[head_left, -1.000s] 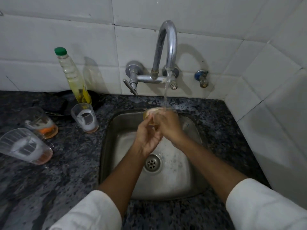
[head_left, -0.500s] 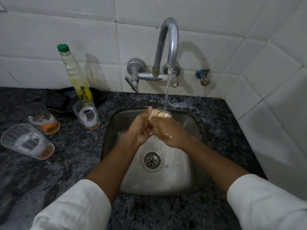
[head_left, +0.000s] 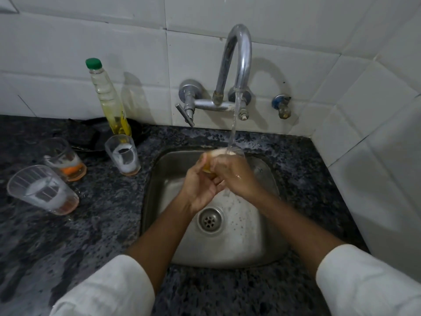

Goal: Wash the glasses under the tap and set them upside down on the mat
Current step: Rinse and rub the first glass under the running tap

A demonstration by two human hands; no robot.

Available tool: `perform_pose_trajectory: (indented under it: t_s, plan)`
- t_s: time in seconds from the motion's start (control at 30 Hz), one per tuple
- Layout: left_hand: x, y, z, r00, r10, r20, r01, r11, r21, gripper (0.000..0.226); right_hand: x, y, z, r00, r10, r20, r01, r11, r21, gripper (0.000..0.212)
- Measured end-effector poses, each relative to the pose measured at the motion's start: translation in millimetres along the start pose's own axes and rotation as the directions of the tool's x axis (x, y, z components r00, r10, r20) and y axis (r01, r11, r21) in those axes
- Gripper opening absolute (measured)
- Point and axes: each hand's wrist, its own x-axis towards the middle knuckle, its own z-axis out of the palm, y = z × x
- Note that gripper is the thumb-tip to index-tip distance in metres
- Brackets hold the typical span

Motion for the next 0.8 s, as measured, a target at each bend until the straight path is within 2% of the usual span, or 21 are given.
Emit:
perform_pose_trajectory:
  t_s: [0.03, 0.07, 0.1, 0.13, 0.17, 0.2, 0.23, 0.27, 0.3, 0.33, 0.37, 0.4, 0.47, 0.5, 0.53, 0.57, 0.63, 0.7, 0.73, 0.77, 0.8]
  plan:
    - [1, -3, -1, 0.998, 0.053, 0.028, -0.051, 0.995, -0.08, 0.035, 0, -7, 3, 0.997, 0.062, -0.053, -0.05, 0.978, 0.202, 0.025]
    - [3, -2, -3, 0.992, 0.11, 0.062, -0.103, 0.988, -0.116, 0.028, -3, -9, 5, 0.996, 0.072, -0.059, -0.051, 0.952, 0.302, 0.024]
    - [5, 2, -3, 0.99, 0.124, 0.069, -0.117, 0.989, -0.09, 0.024, -5, -4, 6, 0.999, 0.033, -0.029, -0.026, 0.972, 0.232, 0.024]
    - [7, 7, -3, 0.994, 0.099, 0.043, -0.097, 0.994, -0.049, 0.021, -7, 5, 5, 0.999, -0.016, 0.031, 0.013, 0.996, 0.087, 0.025]
    - [8, 12, -1, 0.999, 0.038, 0.013, -0.038, 0.999, -0.002, 0.022, -9, 10, 1, 0.989, -0.05, 0.139, 0.068, 0.989, -0.131, 0.031]
    - [8, 13, 1, 1.0, -0.019, -0.023, 0.021, 0.998, 0.062, 0.029, -10, 17, -4, 0.97, -0.067, 0.233, 0.14, 0.94, -0.311, 0.037]
    - [7, 11, 2, 0.996, -0.062, -0.057, 0.067, 0.993, 0.099, 0.041, -10, 16, -7, 0.961, -0.057, 0.27, 0.153, 0.925, -0.349, 0.039]
    - [4, 6, 2, 0.996, -0.065, -0.063, 0.072, 0.991, 0.111, 0.053, -8, 14, -5, 0.97, -0.085, 0.228, 0.152, 0.944, -0.293, 0.039]
    - [2, 0, 3, 0.998, -0.05, -0.043, 0.053, 0.996, 0.065, 0.063, -6, 4, -3, 0.991, -0.052, 0.121, 0.073, 0.982, -0.177, 0.039]
    - [-1, -4, 4, 1.0, -0.016, -0.016, 0.015, 1.0, -0.01, 0.067, -2, -3, 3, 1.0, -0.004, -0.013, 0.004, 1.0, -0.012, 0.036]
    - [-1, -7, 4, 1.0, 0.009, 0.013, -0.008, 0.993, -0.114, 0.065, 0, -9, 9, 0.993, 0.078, -0.085, -0.066, 0.989, 0.135, 0.032]
    - [1, -6, 1, 0.998, 0.043, 0.038, -0.035, 0.982, -0.187, 0.064, 1, -9, 15, 0.99, 0.088, -0.114, -0.064, 0.979, 0.193, 0.028]
    - [4, 4, -1, 0.997, 0.059, 0.045, -0.052, 0.987, -0.153, 0.056, -6, 6, 14, 0.995, -0.088, -0.039, 0.087, 0.996, -0.036, 0.03]
    - [4, 11, 0, 0.999, 0.036, 0.011, -0.035, 0.998, -0.053, 0.049, -10, 12, 8, 0.986, -0.146, 0.083, 0.161, 0.962, -0.22, 0.034]
    - [4, 14, 1, 1.0, 0.005, -0.027, -0.003, 0.997, 0.071, 0.044, -11, 19, 1, 0.97, -0.155, 0.187, 0.216, 0.904, -0.369, 0.037]
    - [2, 13, 1, 0.997, -0.026, -0.067, 0.036, 0.987, 0.153, 0.044, -11, 19, -5, 0.964, -0.128, 0.231, 0.219, 0.879, -0.423, 0.036]
    - [-2, 4, 1, 0.999, -0.036, -0.028, 0.039, 0.992, 0.117, 0.053, -8, 11, -4, 0.983, -0.081, 0.166, 0.124, 0.955, -0.269, 0.035]
    - [-3, -3, 1, 0.998, 0.02, 0.063, -0.014, 0.995, -0.094, 0.049, -5, -5, 6, 0.999, -0.038, 0.002, 0.038, 0.994, 0.105, 0.028]
    - [-1, -3, 0, 0.996, 0.045, 0.073, -0.032, 0.985, -0.169, 0.046, -5, -8, 10, 0.996, -0.071, -0.057, 0.08, 0.981, 0.174, 0.025]
    - [2, 1, -2, 0.996, 0.059, 0.068, -0.046, 0.981, -0.188, 0.05, -8, -7, 9, 0.988, -0.146, -0.052, 0.151, 0.983, 0.103, 0.021]
    - [4, 5, -1, 0.997, 0.052, 0.055, -0.044, 0.989, -0.143, 0.055, -11, -3, 5, 0.978, -0.2, 0.057, 0.203, 0.977, -0.059, 0.017]
